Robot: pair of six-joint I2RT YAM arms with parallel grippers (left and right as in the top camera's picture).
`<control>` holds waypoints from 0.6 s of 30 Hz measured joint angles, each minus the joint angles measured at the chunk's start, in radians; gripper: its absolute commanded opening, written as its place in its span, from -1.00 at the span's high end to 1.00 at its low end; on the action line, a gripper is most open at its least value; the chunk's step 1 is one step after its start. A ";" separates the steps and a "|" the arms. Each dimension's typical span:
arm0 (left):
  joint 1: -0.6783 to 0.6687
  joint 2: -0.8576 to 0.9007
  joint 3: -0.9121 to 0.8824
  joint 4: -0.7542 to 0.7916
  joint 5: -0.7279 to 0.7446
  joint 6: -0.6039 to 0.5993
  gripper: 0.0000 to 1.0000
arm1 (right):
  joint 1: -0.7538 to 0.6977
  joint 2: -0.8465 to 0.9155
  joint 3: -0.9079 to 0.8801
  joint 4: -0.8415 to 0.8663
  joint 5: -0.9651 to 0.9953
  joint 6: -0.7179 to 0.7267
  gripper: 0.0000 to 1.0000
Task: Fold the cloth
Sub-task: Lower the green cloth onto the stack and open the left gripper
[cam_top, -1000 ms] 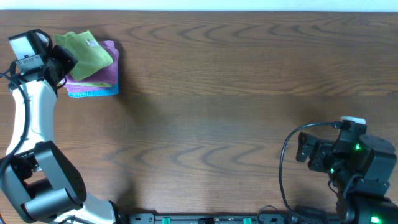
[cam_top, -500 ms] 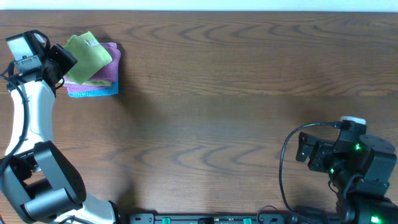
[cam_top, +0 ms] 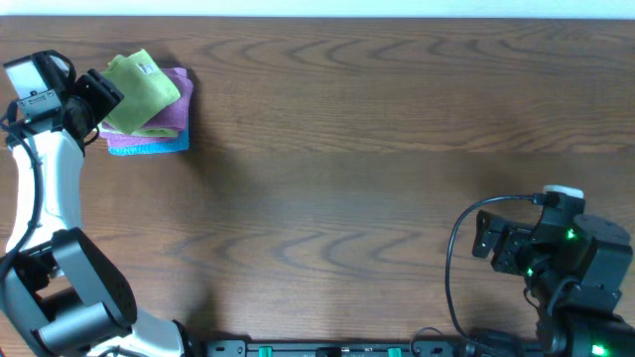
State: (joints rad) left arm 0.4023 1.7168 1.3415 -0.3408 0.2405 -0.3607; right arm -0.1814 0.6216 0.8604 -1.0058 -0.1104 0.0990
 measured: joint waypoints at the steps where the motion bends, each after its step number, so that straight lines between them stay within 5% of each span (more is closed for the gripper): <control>1: 0.000 -0.014 0.000 -0.003 0.006 0.003 -0.71 | 0.000 0.000 0.000 0.000 0.000 0.000 -0.99; 3: -0.006 -0.056 0.000 -0.010 0.023 0.023 -0.89 | 0.000 0.000 0.000 0.000 0.000 0.000 -0.99; 18: -0.077 -0.374 0.001 -0.031 0.237 0.017 -0.99 | 0.000 0.000 0.000 0.000 0.000 0.000 -0.98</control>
State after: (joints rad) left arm 0.3252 1.3430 1.3422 -0.3721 0.4778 -0.3435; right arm -0.1814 0.6216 0.8604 -1.0058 -0.1104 0.0990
